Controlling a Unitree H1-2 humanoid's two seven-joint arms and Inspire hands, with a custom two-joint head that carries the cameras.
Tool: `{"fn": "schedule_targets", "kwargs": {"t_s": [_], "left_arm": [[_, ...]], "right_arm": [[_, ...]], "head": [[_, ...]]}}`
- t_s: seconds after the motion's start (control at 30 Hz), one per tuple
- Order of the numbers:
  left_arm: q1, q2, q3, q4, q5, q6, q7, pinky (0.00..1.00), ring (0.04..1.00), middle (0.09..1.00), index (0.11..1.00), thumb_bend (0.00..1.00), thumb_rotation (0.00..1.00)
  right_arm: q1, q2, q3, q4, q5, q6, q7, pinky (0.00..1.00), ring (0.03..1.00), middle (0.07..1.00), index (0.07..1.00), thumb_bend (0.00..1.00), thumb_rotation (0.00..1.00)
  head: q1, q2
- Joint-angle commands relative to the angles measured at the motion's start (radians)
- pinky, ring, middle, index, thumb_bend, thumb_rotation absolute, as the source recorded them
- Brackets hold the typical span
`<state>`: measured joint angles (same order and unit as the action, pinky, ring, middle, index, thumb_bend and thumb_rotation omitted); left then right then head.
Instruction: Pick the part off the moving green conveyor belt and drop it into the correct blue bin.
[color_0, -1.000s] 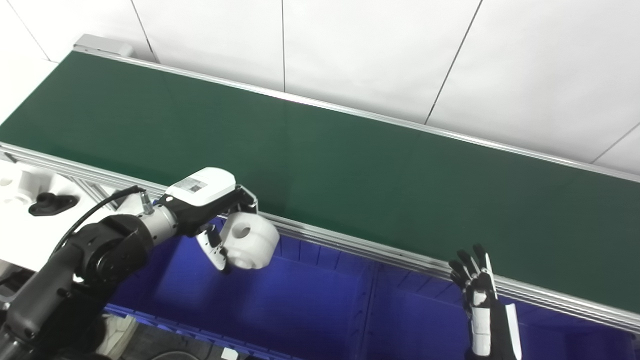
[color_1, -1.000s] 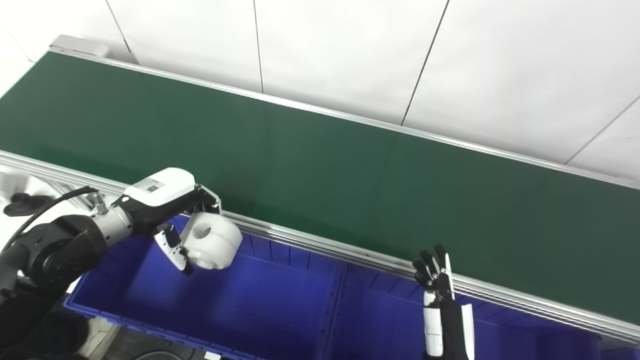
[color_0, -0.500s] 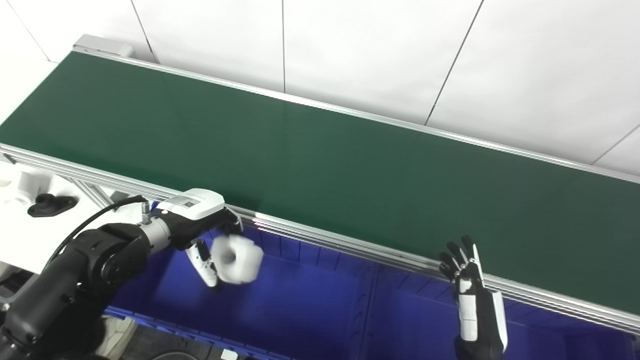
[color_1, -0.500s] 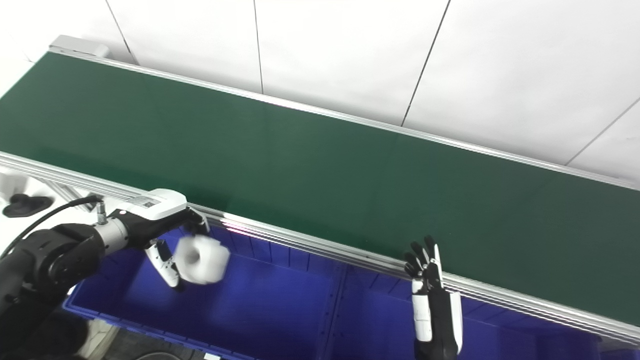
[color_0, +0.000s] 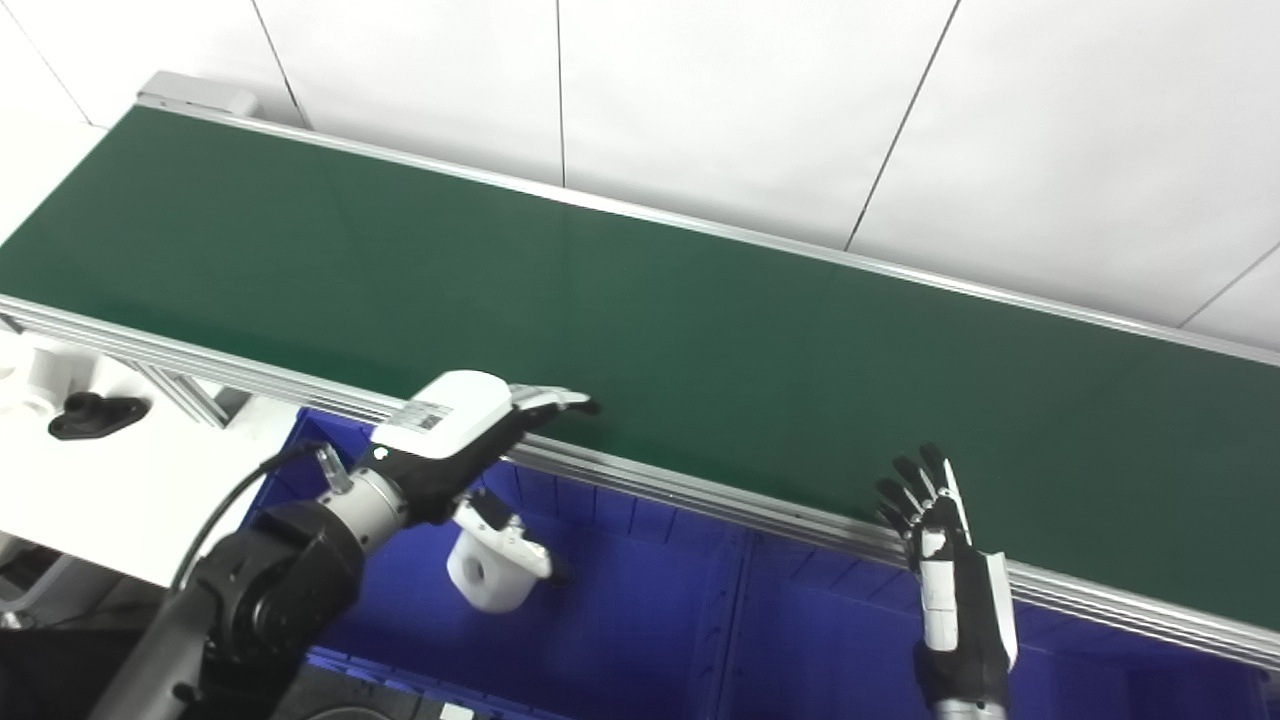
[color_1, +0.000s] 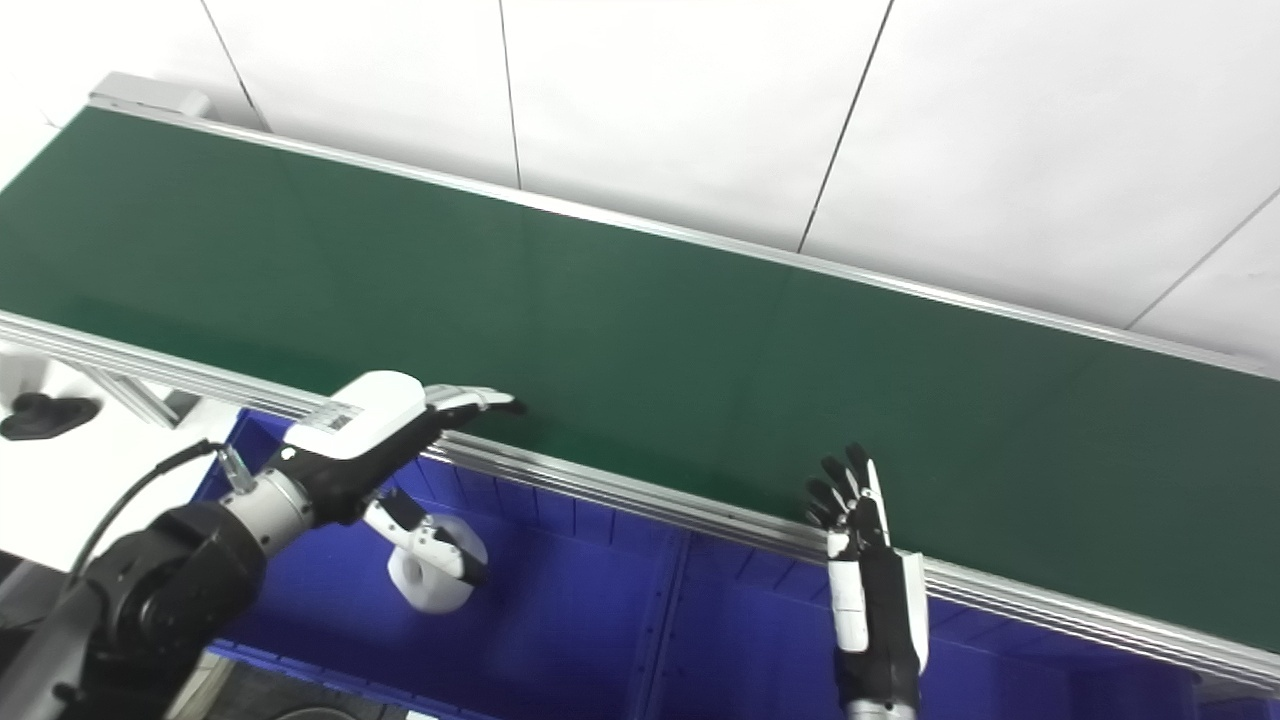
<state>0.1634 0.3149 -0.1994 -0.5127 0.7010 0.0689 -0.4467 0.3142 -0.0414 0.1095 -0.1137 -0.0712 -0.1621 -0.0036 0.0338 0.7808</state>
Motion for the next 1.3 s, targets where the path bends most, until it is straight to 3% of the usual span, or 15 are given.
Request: {"fn": "schedule_targets", "kwargs": {"t_s": [0.0, 0.1, 0.2, 0.27, 0.37, 0.4, 0.43, 0.5, 0.63, 0.73, 0.97, 1.27], "left_arm": [[0.029, -0.058, 0.011, -0.052, -0.065, 0.024, 0.049, 0.73, 0.848, 0.876, 0.861, 0.83, 0.46], [0.072, -0.138, 0.013, -0.059, -0.143, 0.039, 0.084, 0.73, 0.875, 0.910, 0.902, 0.79, 0.55], [0.122, -0.259, 0.022, -0.026, -0.283, 0.033, 0.150, 0.77, 0.906, 0.957, 0.948, 0.75, 0.65], [0.145, -0.317, 0.027, -0.020, -0.371, 0.039, 0.176, 0.83, 0.939, 0.988, 0.983, 0.76, 0.77], [0.161, -0.362, 0.035, -0.021, -0.493, 0.049, 0.187, 0.91, 0.983, 0.999, 0.998, 0.75, 0.83], [0.158, -0.372, 0.038, -0.017, -0.545, 0.054, 0.183, 0.93, 0.992, 1.000, 0.999, 0.75, 0.83], [0.156, -0.377, 0.039, -0.013, -0.583, 0.058, 0.180, 0.97, 0.997, 1.000, 1.000, 0.75, 0.84], [0.145, -0.389, 0.038, 0.003, -0.651, 0.063, 0.182, 0.99, 1.000, 1.000, 1.000, 0.75, 0.85], [0.124, -0.378, 0.025, 0.045, -0.704, 0.054, 0.183, 1.00, 1.000, 1.000, 1.000, 0.81, 0.89], [0.102, -0.349, 0.020, 0.096, -0.705, -0.014, 0.180, 1.00, 1.000, 1.000, 1.000, 0.83, 0.90], [0.070, -0.297, 0.020, 0.172, -0.721, -0.139, 0.181, 1.00, 1.000, 1.000, 1.000, 0.81, 0.84], [0.086, -0.276, 0.056, 0.138, -0.709, -0.152, 0.222, 1.00, 1.000, 1.000, 1.000, 0.84, 0.83]], "right_arm": [[0.021, -0.010, -0.003, -0.052, 0.006, -0.056, 0.015, 0.84, 0.877, 0.924, 0.989, 0.77, 1.00], [0.045, -0.014, -0.005, -0.080, 0.008, -0.062, 0.013, 0.85, 0.879, 0.922, 0.982, 0.79, 1.00], [0.084, -0.009, -0.011, -0.110, -0.016, -0.091, -0.006, 0.87, 0.886, 0.927, 0.979, 0.80, 1.00], [0.111, -0.001, -0.022, -0.130, -0.025, -0.115, -0.023, 0.86, 0.885, 0.928, 0.972, 0.77, 0.99], [0.146, 0.015, -0.039, -0.165, -0.043, -0.137, -0.045, 0.89, 0.895, 0.934, 0.975, 0.74, 0.99], [0.158, 0.029, -0.047, -0.182, -0.060, -0.135, -0.061, 0.89, 0.896, 0.934, 0.976, 0.74, 0.99], [0.167, 0.039, -0.052, -0.193, -0.073, -0.134, -0.071, 0.89, 0.897, 0.933, 0.973, 0.76, 1.00], [0.189, 0.064, -0.064, -0.215, -0.101, -0.129, -0.096, 0.89, 0.904, 0.937, 0.975, 0.77, 1.00], [0.239, 0.123, -0.073, -0.251, -0.129, -0.127, -0.140, 0.89, 0.915, 0.953, 0.968, 0.75, 1.00], [0.276, 0.166, -0.070, -0.266, -0.151, -0.128, -0.168, 0.91, 0.920, 0.959, 0.977, 0.76, 1.00], [0.300, 0.245, -0.035, -0.262, -0.133, -0.130, -0.198, 0.90, 0.907, 0.938, 0.961, 0.77, 0.97], [0.203, 0.231, 0.049, -0.183, -0.190, -0.144, -0.184, 0.85, 0.886, 0.927, 0.947, 0.75, 0.98]], "head": [[-0.030, 0.007], [-0.058, 0.013], [-0.120, 0.025], [-0.152, 0.030], [-0.201, 0.042], [-0.257, 0.048], [-0.257, 0.048], [-0.329, 0.047], [-0.420, 0.045], [-0.450, 0.047], [-0.415, 0.038], [-0.364, 0.060]]}}
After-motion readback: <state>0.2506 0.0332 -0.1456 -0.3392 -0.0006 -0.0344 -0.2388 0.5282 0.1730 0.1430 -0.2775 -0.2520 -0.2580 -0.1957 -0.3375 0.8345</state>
